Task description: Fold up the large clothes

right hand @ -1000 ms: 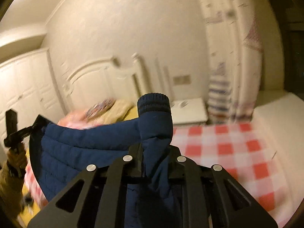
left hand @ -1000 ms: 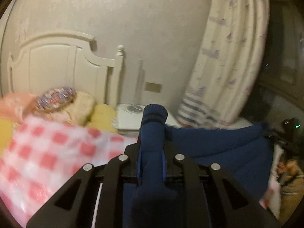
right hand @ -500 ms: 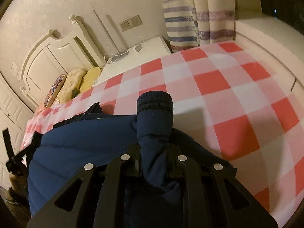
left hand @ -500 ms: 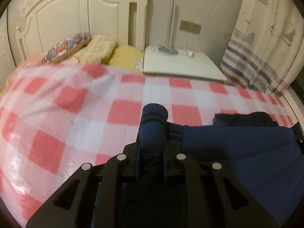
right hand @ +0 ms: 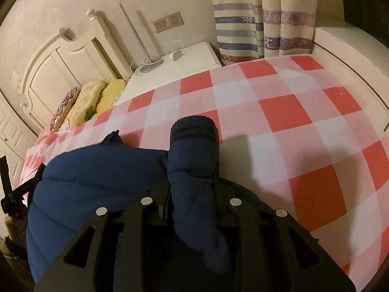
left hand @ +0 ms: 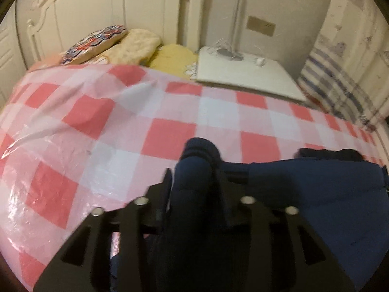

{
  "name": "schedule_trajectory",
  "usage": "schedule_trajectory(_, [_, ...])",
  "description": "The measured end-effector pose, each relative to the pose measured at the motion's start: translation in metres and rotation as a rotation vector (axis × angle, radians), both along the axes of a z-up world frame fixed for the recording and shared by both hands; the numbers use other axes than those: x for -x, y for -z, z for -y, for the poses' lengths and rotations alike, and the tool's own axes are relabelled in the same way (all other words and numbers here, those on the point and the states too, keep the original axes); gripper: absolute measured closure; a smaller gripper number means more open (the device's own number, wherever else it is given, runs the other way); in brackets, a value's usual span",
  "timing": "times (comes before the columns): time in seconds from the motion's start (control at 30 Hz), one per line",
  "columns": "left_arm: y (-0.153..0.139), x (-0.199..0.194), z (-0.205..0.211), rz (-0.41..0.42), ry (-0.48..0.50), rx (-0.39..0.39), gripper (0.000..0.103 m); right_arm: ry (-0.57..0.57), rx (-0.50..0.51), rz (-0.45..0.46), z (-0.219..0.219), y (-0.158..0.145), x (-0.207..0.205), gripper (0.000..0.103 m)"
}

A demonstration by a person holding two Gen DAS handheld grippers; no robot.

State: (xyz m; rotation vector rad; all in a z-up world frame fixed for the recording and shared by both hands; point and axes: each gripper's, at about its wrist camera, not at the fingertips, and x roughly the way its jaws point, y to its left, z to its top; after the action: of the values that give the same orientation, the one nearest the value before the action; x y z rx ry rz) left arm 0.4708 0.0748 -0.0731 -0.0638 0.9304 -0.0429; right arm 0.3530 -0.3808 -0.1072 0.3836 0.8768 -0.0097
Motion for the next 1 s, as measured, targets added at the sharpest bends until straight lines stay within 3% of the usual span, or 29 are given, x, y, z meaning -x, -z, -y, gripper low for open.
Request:
schedule_trajectory(0.1, [0.000, -0.001, -0.004, -0.007, -0.041, -0.016, 0.037, 0.007, -0.055, 0.008, 0.008, 0.005, 0.001, 0.080])
schedule_trajectory(0.2, [-0.007, 0.007, -0.020, 0.018, -0.060, 0.035, 0.028, -0.002, -0.113, 0.013, 0.014, 0.005, 0.004, 0.074])
schedule_trajectory(0.23, [-0.018, 0.017, -0.033, 0.048, -0.082, 0.087, 0.028, -0.011, -0.135, 0.006, 0.016, 0.004, 0.005, 0.072])
schedule_trajectory(0.3, [-0.035, 0.040, -0.057, 0.099, -0.101, 0.222, 0.017, -0.026, -0.173, -0.013, 0.021, -0.005, 0.013, 0.068])
schedule_trajectory(0.37, [-0.052, 0.075, -0.088, 0.146, -0.095, 0.336, 0.012, -0.046, -0.210, 0.019, 0.029, -0.021, 0.032, 0.066])
schedule_trajectory(0.43, [-0.059, 0.113, -0.111, 0.163, -0.039, 0.370, 0.011, -0.077, -0.209, 0.074, 0.037, -0.041, 0.066, 0.060])
schedule_trajectory(0.47, [-0.059, 0.127, -0.117, 0.159, -0.016, 0.367, 0.008, -0.092, -0.202, 0.097, 0.039, -0.048, 0.081, 0.045])
schedule_trajectory(0.5, [-0.056, 0.148, -0.126, 0.146, 0.015, 0.355, 0.006, -0.107, -0.181, 0.118, 0.041, -0.054, 0.102, 0.018])
schedule_trajectory(0.53, [-0.052, 0.162, -0.130, 0.135, 0.037, 0.345, 0.006, -0.121, -0.149, 0.135, 0.042, -0.058, 0.125, 0.006])
schedule_trajectory(0.63, [-0.026, 0.220, -0.144, 0.082, 0.103, 0.316, 0.005, -0.182, -0.110, 0.167, 0.039, -0.053, 0.187, 0.004])
schedule_trajectory(0.77, [0.005, 0.257, -0.139, 0.041, 0.158, 0.349, 0.005, -0.220, -0.096, 0.139, 0.029, -0.027, 0.241, 0.004])
schedule_trajectory(0.83, [0.016, 0.263, -0.127, 0.035, 0.174, 0.363, 0.005, -0.226, -0.111, 0.114, 0.023, -0.008, 0.254, 0.009])
schedule_trajectory(0.87, [0.020, 0.263, -0.122, 0.030, 0.185, 0.366, 0.004, -0.224, -0.131, 0.107, 0.021, -0.002, 0.256, 0.017])
schedule_trajectory(0.9, [0.020, 0.266, -0.112, 0.058, 0.188, 0.330, 0.004, -0.220, -0.141, 0.096, 0.018, 0.004, 0.256, 0.020])
schedule_trajectory(0.93, [0.020, 0.266, -0.103, 0.071, 0.209, 0.314, 0.006, -0.221, -0.138, 0.094, 0.014, 0.010, 0.255, 0.022])
schedule_trajectory(1.0, [0.019, 0.268, -0.089, 0.076, 0.227, 0.302, 0.035, -0.212, -0.134, 0.123, 0.012, 0.011, 0.255, 0.037])
